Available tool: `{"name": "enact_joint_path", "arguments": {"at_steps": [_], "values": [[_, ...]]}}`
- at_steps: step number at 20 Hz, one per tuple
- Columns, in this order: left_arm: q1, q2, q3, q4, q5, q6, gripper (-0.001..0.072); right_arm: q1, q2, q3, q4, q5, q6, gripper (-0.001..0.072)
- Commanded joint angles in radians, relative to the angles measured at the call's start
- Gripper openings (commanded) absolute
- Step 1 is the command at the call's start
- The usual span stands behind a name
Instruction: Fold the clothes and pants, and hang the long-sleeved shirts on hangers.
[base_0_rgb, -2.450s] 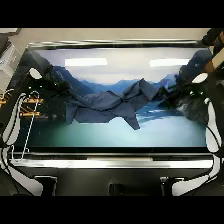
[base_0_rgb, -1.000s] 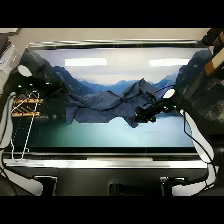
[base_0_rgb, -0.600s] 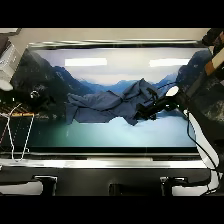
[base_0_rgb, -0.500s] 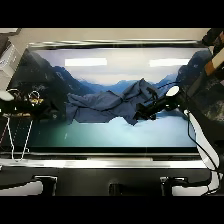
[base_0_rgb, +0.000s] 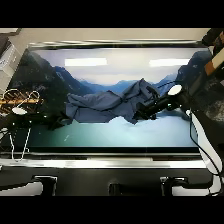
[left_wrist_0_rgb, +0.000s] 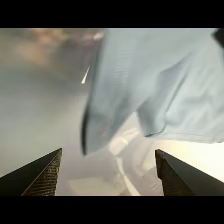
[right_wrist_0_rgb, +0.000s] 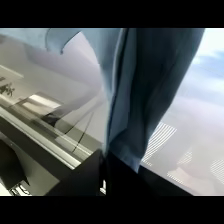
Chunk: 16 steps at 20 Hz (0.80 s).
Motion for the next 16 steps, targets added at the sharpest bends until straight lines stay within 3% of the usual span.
{"name": "enact_joint_path", "arguments": {"at_steps": [1, 3, 4, 6, 7, 12, 16], "values": [[-0.024, -0.035, -0.014, -0.074, 0.068, 0.061, 0.0644, 0.001, 0.021, 0.0, 0.002, 0.012, 0.007, 0.0029], [-0.028, -0.048, -0.014, -0.08, 0.085, 0.061, 0.0634, 0.001, 0.034, 0.0, 0.002, 0.013, 0.007, 0.0029], [-0.029, -0.056, -0.014, -0.08, 0.087, 0.061, 0.053, 0.001, 0.043, 0.0, 0.002, 0.011, 0.007, 0.0029], [-0.03, -0.06, -0.014, -0.081, 0.087, 0.061, 0.0116, 0.001, 0.063, 0.0, 0.002, 0.002, 0.007, 0.0029], [-0.035, -0.06, -0.014, -0.08, 0.091, 0.062, 0.0021, 0.001, 0.075, 0.0, 0.002, -0.004, 0.008, 0.0029], [-0.047, -0.038, 0.038, -0.092, 0.066, 0.079, 0.0017, -0.008, 0.13, 0.008, -0.003, -0.029, 0.008, 0.0029], [0.011, 0.068, 0.294, -0.088, -0.033, 0.053, 0.0017, -0.128, 0.212, 0.175, -0.01, -0.059, 0.066, 0.0028]]}}
